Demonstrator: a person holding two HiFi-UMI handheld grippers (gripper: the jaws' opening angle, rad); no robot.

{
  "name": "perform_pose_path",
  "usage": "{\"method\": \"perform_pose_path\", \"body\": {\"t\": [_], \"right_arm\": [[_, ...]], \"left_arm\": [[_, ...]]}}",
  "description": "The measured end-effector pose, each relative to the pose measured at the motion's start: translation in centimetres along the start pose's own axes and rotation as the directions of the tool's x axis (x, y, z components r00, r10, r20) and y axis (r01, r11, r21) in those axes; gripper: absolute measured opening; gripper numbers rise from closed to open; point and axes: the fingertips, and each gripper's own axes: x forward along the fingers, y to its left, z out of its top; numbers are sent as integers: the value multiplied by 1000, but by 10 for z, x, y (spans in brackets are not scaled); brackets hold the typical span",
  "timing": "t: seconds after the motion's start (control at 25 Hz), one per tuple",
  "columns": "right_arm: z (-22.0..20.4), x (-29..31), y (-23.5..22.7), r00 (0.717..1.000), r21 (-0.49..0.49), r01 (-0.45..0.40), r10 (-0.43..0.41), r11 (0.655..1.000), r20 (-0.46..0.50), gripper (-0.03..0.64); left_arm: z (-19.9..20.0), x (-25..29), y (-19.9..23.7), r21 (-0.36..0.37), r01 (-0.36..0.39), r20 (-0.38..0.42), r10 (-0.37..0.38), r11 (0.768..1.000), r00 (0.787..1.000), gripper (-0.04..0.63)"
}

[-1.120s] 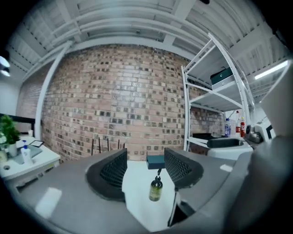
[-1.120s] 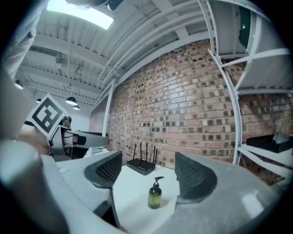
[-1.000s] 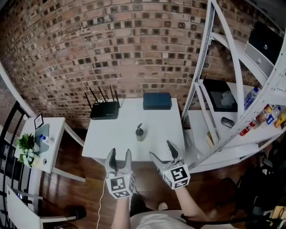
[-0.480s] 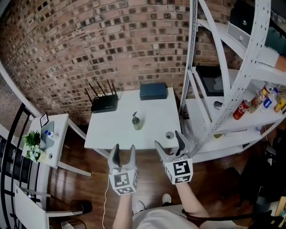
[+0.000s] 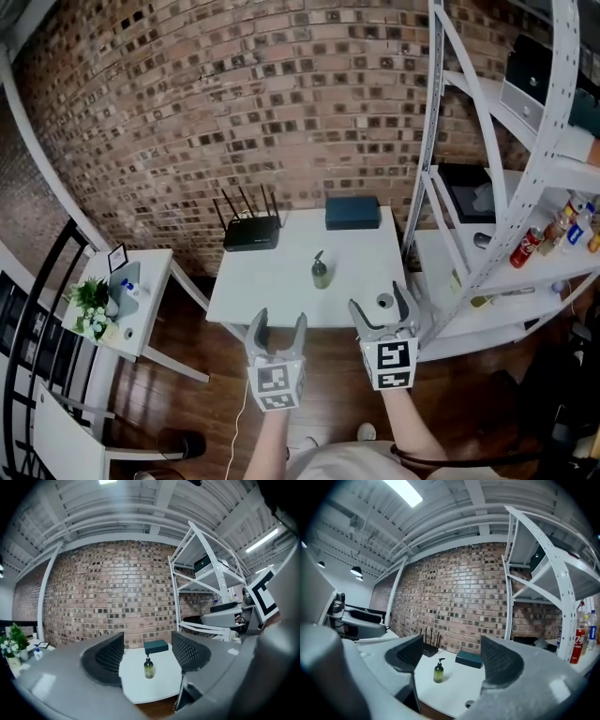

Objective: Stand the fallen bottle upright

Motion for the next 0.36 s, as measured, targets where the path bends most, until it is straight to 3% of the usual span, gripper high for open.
{"method": "perform_pose_path", "body": {"t": [0.36], "right_arm": [[13,1,39,1000,-23,-24,24,999,-11,362]], "left_arm": [[6,-11,14,4,51,21,-52,999,998,337]]}}
